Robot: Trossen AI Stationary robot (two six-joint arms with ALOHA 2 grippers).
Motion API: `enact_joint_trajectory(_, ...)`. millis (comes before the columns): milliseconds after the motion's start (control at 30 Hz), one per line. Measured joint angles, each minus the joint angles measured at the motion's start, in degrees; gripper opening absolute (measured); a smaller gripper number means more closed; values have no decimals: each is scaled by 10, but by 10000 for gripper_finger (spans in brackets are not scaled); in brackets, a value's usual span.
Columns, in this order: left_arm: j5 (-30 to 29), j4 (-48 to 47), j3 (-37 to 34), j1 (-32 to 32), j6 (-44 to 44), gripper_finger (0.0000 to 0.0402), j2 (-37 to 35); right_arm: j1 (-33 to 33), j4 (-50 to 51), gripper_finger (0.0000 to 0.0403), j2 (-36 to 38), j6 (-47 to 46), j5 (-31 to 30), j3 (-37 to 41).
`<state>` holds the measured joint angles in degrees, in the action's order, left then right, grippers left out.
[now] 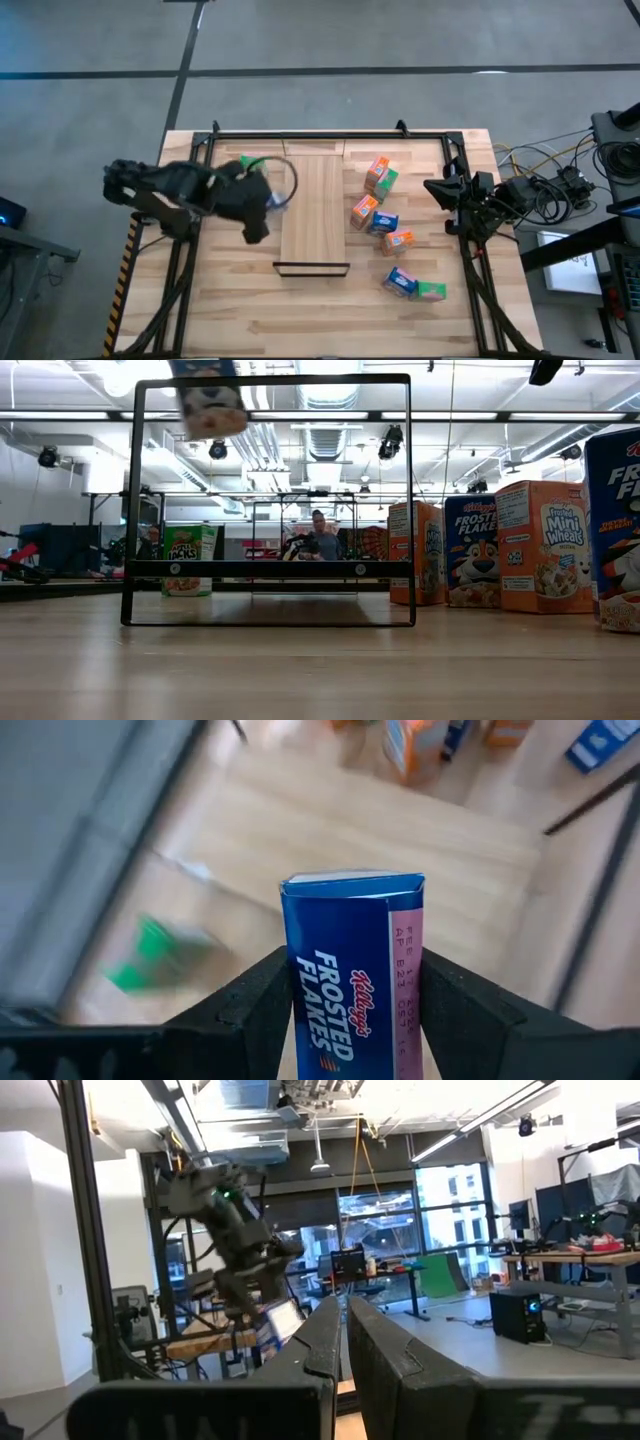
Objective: Stack cereal on shelf
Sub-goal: Put the bottom left blue cereal box on the shelf
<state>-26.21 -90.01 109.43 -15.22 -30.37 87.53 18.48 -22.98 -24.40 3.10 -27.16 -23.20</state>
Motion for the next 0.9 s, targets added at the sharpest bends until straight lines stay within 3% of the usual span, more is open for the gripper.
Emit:
enact_joint_trajectory(400,-3,6,119,73,502,180,123,0,1,12,0,1,0,0)
enact_joint_trajectory(533,3,8,140,100,579,180,180,0,5,12,0,0,0,0)
enact_joint_trajectory(767,93,5,141,137,691,180,242,0,19,12,0,0,0,0)
enact_joint_trajectory(900,137,18,121,153,716,180,240,0,19,12,0,0,0,0)
